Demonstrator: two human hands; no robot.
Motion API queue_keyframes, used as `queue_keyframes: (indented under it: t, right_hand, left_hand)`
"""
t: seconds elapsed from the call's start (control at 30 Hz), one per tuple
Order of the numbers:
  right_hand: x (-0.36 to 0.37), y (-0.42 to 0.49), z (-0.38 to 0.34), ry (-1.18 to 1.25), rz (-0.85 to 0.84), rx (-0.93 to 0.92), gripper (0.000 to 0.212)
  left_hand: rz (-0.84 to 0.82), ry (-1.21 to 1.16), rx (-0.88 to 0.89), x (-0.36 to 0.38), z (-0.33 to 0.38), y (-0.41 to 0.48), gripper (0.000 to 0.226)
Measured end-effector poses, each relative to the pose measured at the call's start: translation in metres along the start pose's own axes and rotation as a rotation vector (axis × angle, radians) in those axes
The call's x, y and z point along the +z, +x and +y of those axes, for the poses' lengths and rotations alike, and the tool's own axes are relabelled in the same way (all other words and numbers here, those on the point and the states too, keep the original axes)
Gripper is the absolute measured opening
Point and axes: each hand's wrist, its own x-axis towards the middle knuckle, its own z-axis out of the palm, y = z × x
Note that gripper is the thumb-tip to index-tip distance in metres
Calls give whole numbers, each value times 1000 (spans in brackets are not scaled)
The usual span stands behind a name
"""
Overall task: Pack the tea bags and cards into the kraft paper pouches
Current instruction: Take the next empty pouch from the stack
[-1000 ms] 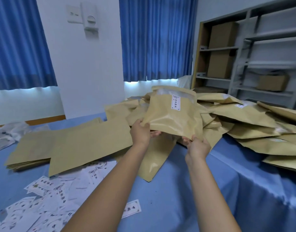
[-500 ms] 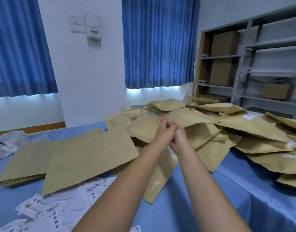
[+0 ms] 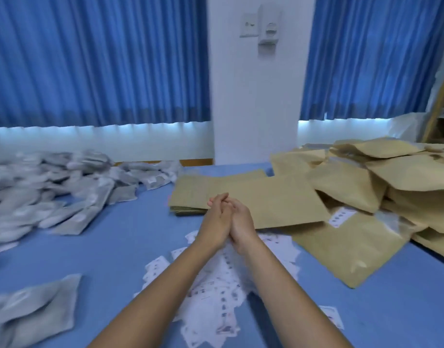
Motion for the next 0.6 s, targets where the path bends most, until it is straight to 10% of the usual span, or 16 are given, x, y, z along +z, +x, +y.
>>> queue_keyframes:
  t: [0.23,0.33,0.6]
  right_hand:
    - [118,-42,38,-807,-713,14,55]
    - [162,-72,55,-1071,-993,-56,81]
    - [257,-107,89,-1217,-903,-296,103]
  left_hand:
    - [319,787,-328,-166,-102,-22,38]
    - [358,773,-482,-209,-141,-34,36]
    - [374,469,-379,-260,-148,-19,27]
